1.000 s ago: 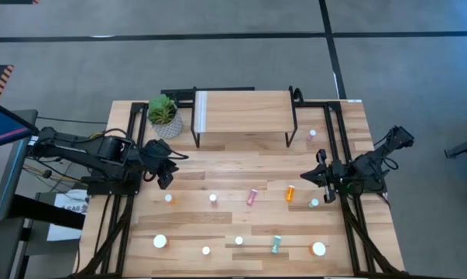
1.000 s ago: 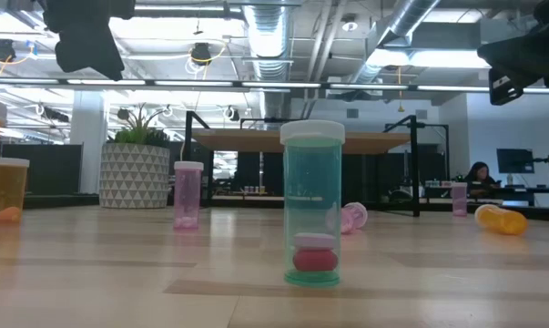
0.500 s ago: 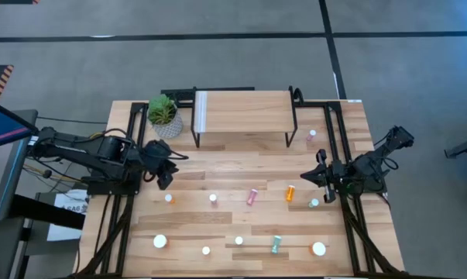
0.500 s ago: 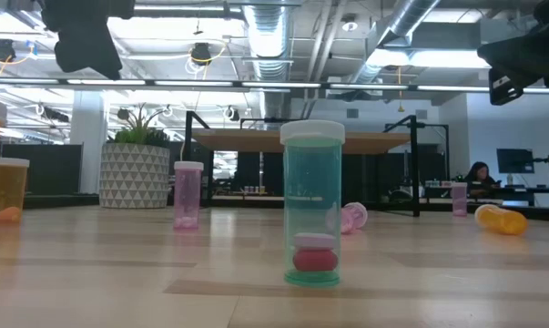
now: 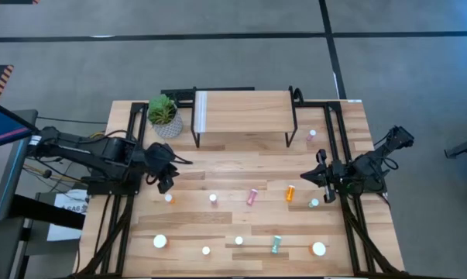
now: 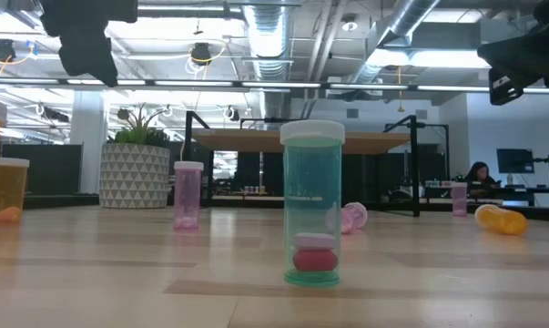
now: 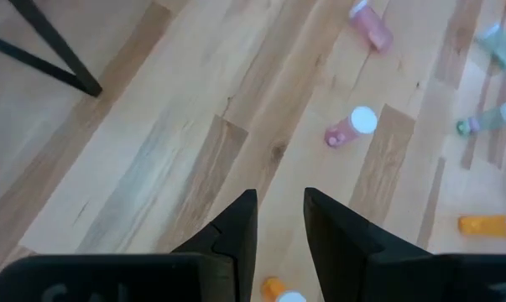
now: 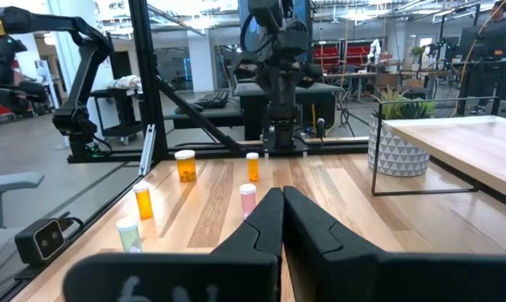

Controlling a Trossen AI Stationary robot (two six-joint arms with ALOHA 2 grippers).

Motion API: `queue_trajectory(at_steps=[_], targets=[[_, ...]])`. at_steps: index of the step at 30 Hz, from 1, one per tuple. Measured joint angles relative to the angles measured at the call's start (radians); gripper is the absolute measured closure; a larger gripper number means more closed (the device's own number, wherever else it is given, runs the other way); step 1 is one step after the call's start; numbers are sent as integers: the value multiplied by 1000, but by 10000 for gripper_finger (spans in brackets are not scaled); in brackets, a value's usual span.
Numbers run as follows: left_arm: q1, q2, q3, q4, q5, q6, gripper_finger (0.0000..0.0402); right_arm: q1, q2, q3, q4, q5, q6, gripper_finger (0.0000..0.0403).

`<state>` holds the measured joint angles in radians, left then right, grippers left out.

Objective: Pick and place medicine bottles onto shelf by color
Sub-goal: Put the top left small orange pill bottle on the shelf

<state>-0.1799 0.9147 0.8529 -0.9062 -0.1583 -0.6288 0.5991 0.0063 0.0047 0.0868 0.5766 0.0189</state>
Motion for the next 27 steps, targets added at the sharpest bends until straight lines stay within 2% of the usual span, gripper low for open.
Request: queue_trajectory(at_steps=[12, 15, 22, 27], targets=[[0, 101, 0, 11, 100, 87, 311, 0, 0, 0, 0, 0, 0, 376], [-6, 102, 0, 7, 102, 87, 291, 0, 0, 0, 0, 0, 0, 375], [-59, 102, -11, -5, 140, 67, 214, 0, 0, 0, 2, 0, 0, 376], [-123, 102, -68, -19, 147, -5, 191, 0, 0, 0, 2, 0, 0, 376]])
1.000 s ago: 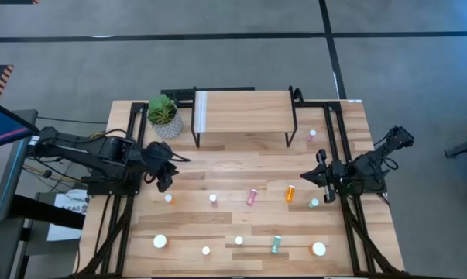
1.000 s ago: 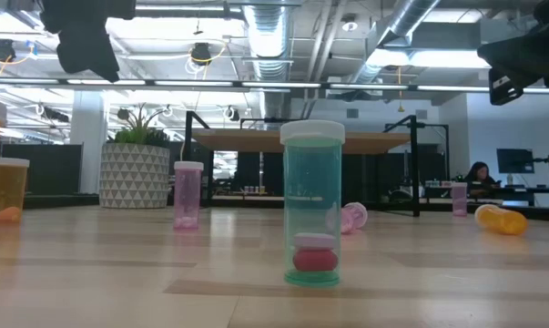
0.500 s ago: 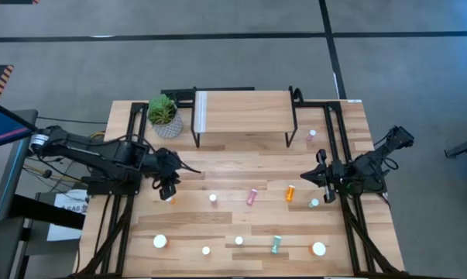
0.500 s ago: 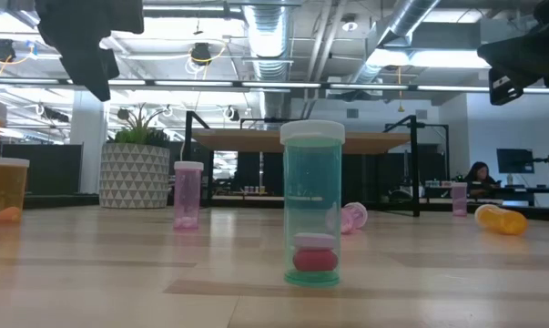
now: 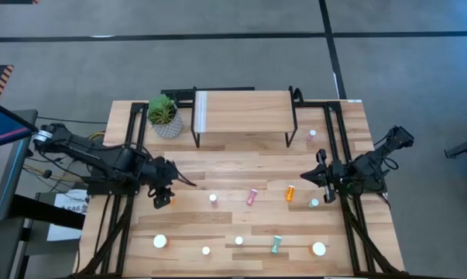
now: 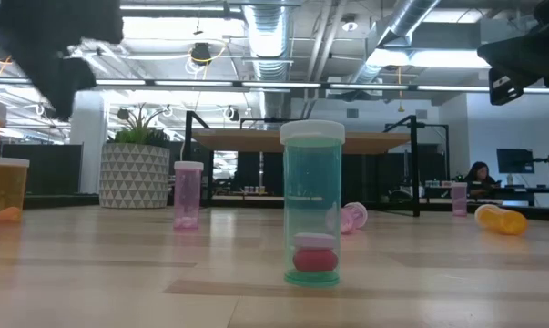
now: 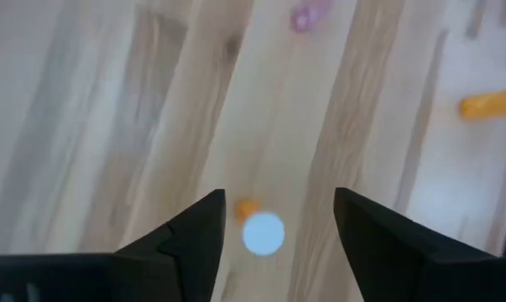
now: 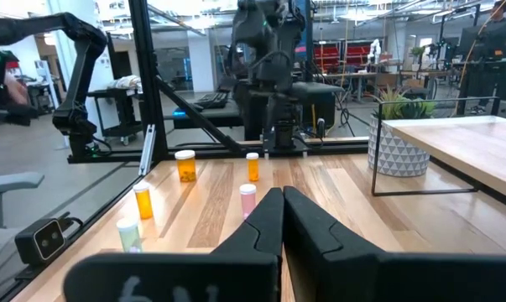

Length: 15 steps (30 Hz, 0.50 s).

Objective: Pick and place medicine bottles onto shelf by color
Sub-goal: Put the top left small orange pill bottle on the shelf

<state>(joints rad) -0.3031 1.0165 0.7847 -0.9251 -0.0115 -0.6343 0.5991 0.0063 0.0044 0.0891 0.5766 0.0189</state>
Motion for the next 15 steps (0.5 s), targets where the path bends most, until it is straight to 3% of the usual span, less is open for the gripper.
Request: queue_trajectory(at_steps=[15], targets=[[-111, 0, -118, 85, -25, -75, 189, 0, 0, 0, 0, 0, 0, 376]])
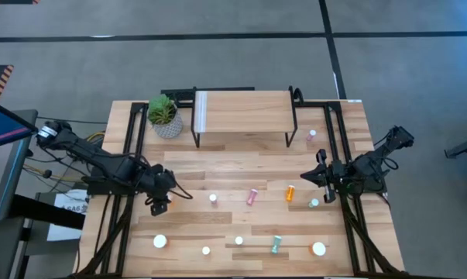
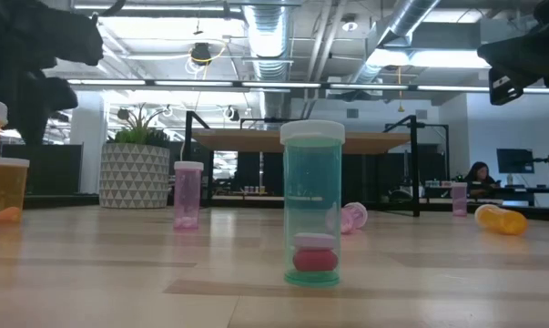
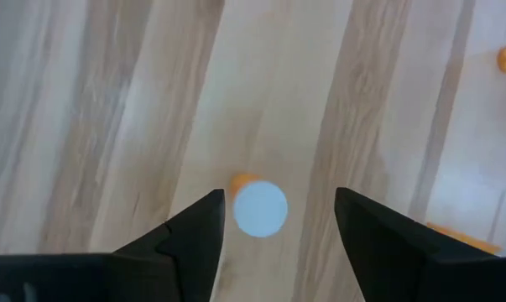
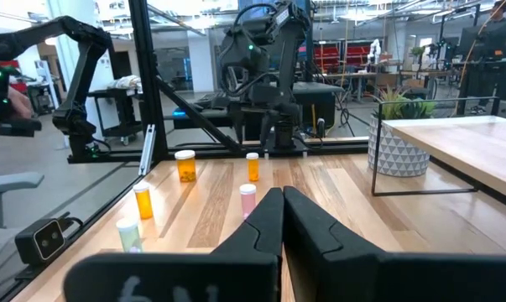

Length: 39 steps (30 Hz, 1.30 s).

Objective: Pick and place medicine bottles onto shelf by color
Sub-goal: Put the top left small orange pill bottle on the shelf

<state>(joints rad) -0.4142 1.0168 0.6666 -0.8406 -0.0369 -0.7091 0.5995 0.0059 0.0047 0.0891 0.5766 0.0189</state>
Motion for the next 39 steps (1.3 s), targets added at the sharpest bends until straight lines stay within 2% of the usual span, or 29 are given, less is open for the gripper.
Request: queue_trajectory(at_steps=[13, 17, 25, 33, 39], targets=[[-41, 0, -2, 2, -76, -6, 189, 0, 0, 0, 0, 0, 0, 374], [-51, 34, -2, 3, -99, -6, 189, 0, 0, 0, 0, 0, 0, 376], [-55, 150, -2, 20, -65, -6, 189, 0, 0, 0, 0, 0, 0, 376], [-55, 175, -2, 22, -64, -3, 190, 0, 0, 0, 0, 0, 0, 375], [-55, 175, -2, 20, -43, -2, 224, 0, 0, 0, 0, 0, 0, 375]])
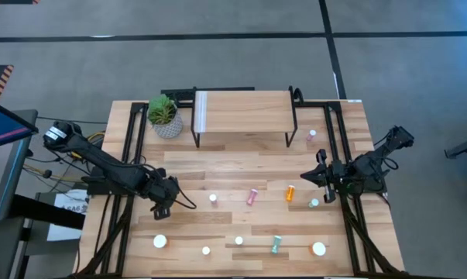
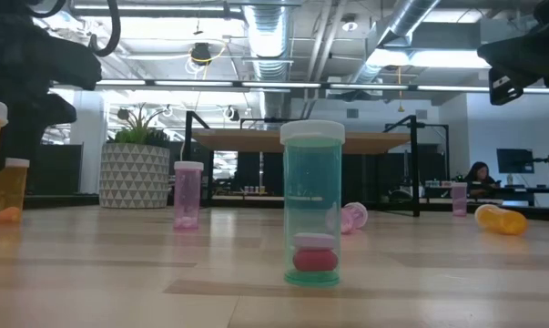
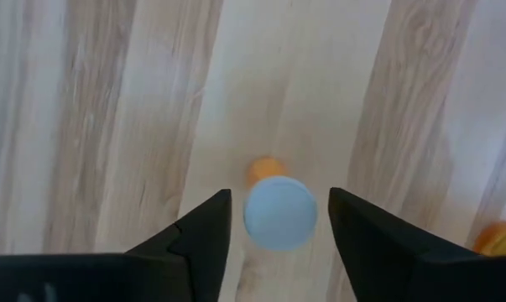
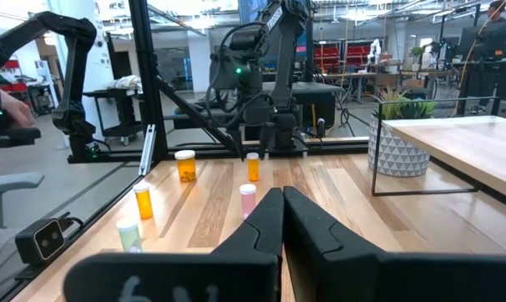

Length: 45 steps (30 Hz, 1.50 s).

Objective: Pick and place medicine bottles onto shelf by color
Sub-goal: Put the top left small orange pill bottle on the shelf

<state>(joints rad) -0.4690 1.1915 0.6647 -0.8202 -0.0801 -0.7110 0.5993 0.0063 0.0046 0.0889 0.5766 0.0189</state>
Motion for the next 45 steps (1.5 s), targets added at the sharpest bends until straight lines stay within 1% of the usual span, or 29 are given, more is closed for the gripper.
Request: queue_trajectory(at_steps=[7, 11, 14, 17, 22, 25, 28, 31, 34, 38, 45], targets=[[0, 0, 0, 1, 15, 18, 290, 0, 0, 0, 0, 0, 0, 375], [0, -1, 1, 2, 15, 18, 314, 0, 0, 0, 0, 0, 0, 375], [0, -1, 2, 1, 15, 19, 315, 0, 0, 0, 0, 0, 0, 376], [0, 0, 20, -9, 14, 46, 303, 0, 0, 0, 0, 0, 0, 375], [24, 0, 113, -46, -36, 129, 293, 0, 0, 0, 0, 0, 0, 376], [71, -1, 190, -99, -78, 180, 295, 0, 0, 0, 0, 0, 0, 375], [136, -1, 277, -167, -133, 186, 298, 0, 0, 0, 0, 0, 0, 374], [212, -1, 362, -209, -162, 191, 297, 0, 0, 0, 0, 0, 0, 375], [278, -1, 437, -221, -164, 245, 297, 0, 0, 0, 0, 0, 0, 376], [361, 0, 516, -221, -161, 361, 298, 0, 0, 0, 0, 0, 0, 376], [522, 0, 597, -221, -134, 499, 297, 0, 0, 0, 0, 0, 0, 374]])
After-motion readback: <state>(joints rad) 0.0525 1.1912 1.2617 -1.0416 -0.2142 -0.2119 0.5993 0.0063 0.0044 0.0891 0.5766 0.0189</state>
